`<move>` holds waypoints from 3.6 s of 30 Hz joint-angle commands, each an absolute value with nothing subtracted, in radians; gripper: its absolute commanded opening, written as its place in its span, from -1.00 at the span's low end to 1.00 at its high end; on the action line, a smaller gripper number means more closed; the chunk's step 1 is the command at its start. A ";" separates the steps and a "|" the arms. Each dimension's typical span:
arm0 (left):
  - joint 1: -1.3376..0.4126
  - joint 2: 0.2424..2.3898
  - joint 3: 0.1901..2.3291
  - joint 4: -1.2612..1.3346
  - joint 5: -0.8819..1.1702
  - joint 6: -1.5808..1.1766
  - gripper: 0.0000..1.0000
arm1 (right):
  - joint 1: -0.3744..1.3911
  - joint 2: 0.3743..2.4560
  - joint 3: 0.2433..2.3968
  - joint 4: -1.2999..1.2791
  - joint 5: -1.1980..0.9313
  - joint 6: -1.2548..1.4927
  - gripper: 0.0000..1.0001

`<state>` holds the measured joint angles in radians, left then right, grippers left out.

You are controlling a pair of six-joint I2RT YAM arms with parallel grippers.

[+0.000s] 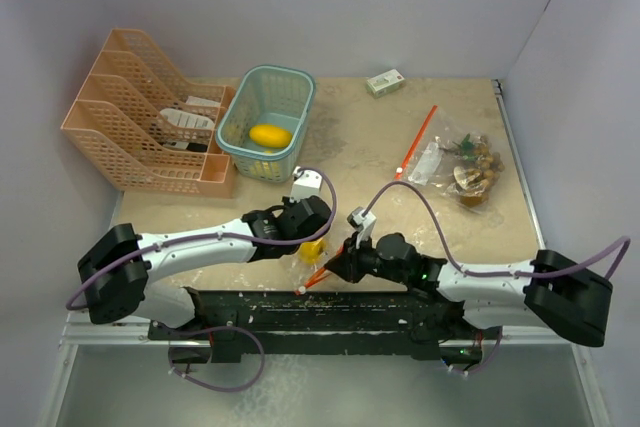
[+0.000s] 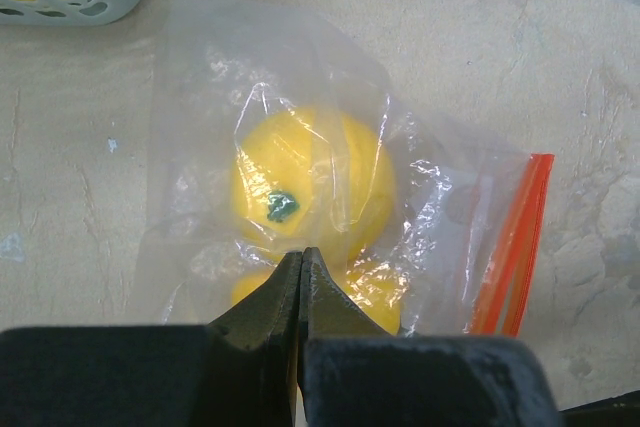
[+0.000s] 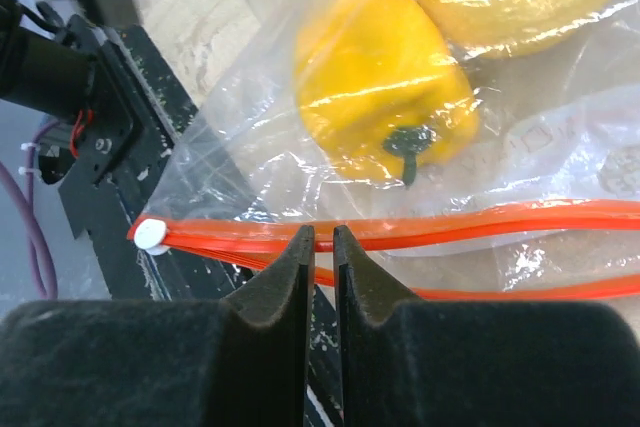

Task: Open the zip-top bag and remove the fake food
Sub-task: Pick up the fake vegetable from the zipper food storage bag.

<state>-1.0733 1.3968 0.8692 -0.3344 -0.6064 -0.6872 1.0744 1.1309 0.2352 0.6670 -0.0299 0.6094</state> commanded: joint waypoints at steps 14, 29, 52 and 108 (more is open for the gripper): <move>-1.066 1.372 0.885 -0.314 -0.584 -0.706 -1.00 | 1.083 0.973 0.216 0.598 0.089 0.617 -0.76; -1.066 1.346 0.889 -0.296 -0.552 -0.703 -1.00 | 1.084 0.979 0.152 0.567 0.146 0.668 -0.71; -1.066 1.340 0.875 -0.280 -0.544 -0.692 -1.00 | 1.083 1.191 0.351 0.559 0.176 0.564 -0.59; -1.065 1.363 0.879 -0.273 -0.538 -0.692 -1.00 | 1.080 1.414 0.439 0.662 0.134 0.524 -0.23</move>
<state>-1.0672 1.3632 0.8692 -0.3027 -0.5282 -0.6884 1.0798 1.4200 0.4278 0.5900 0.1390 0.5293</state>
